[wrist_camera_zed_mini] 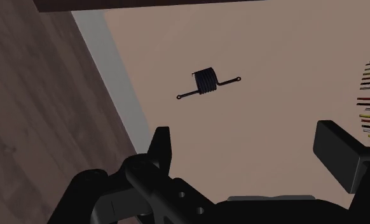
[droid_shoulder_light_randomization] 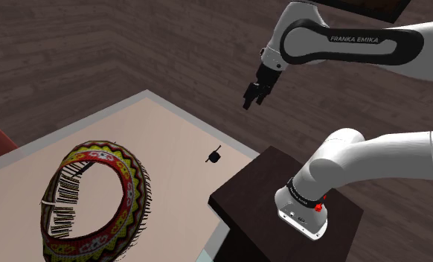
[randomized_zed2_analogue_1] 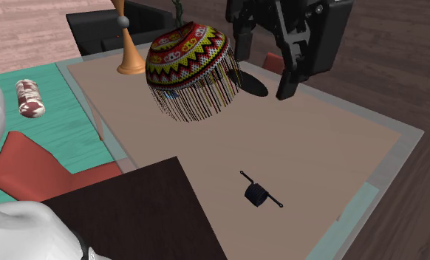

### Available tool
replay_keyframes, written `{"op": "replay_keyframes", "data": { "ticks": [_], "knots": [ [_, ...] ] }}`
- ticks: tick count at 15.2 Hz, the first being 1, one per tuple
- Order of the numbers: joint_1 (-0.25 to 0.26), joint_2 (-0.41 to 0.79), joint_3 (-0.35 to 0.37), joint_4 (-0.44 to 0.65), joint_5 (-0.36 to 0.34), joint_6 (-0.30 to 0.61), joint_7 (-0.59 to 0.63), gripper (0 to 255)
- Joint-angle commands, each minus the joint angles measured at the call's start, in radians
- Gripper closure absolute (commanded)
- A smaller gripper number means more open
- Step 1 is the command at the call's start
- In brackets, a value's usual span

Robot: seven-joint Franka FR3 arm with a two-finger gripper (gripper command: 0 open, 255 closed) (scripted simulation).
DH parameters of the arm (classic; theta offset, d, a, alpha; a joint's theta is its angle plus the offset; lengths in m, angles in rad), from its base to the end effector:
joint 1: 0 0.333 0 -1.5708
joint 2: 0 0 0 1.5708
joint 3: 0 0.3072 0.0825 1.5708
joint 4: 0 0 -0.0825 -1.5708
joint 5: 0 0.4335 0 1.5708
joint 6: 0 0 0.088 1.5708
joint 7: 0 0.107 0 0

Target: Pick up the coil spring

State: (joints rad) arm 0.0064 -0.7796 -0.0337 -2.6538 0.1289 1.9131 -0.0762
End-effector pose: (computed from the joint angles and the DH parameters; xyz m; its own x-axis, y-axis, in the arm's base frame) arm 0.3734 -0.0003 0.4558 0.9988 0.0139 0.0459 0.0203 -0.9895 -0.1430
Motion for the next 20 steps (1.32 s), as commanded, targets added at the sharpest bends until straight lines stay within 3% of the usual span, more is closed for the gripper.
{"op": "replay_keyframes", "data": {
  "ticks": [1, 8, 12, 15, 17, 18, 19, 20],
  "knots": [
    [0.006, 0.009, 0.008, -0.064, 0.010, 0.088, -0.004, 0],
    [0.041, 0.146, 0.021, -0.234, 0.056, 0.431, -0.037, 0],
    [0.082, 0.301, 0.015, -0.288, 0.106, 0.661, -0.074, 0],
    [0.142, 0.454, -0.009, -0.301, 0.179, 0.843, -0.128, 0],
    [0.216, 0.570, -0.049, -0.293, 0.275, 0.961, -0.202, 0],
    [0.275, 0.632, -0.082, -0.281, 0.360, 1.016, -0.266, 0],
    [0.346, 0.696, -0.118, -0.261, 0.494, 1.062, -0.369, 0],
    [0.413, 0.764, -0.141, -0.227, 0.686, 1.094, -0.519, 0]
  ]
}}
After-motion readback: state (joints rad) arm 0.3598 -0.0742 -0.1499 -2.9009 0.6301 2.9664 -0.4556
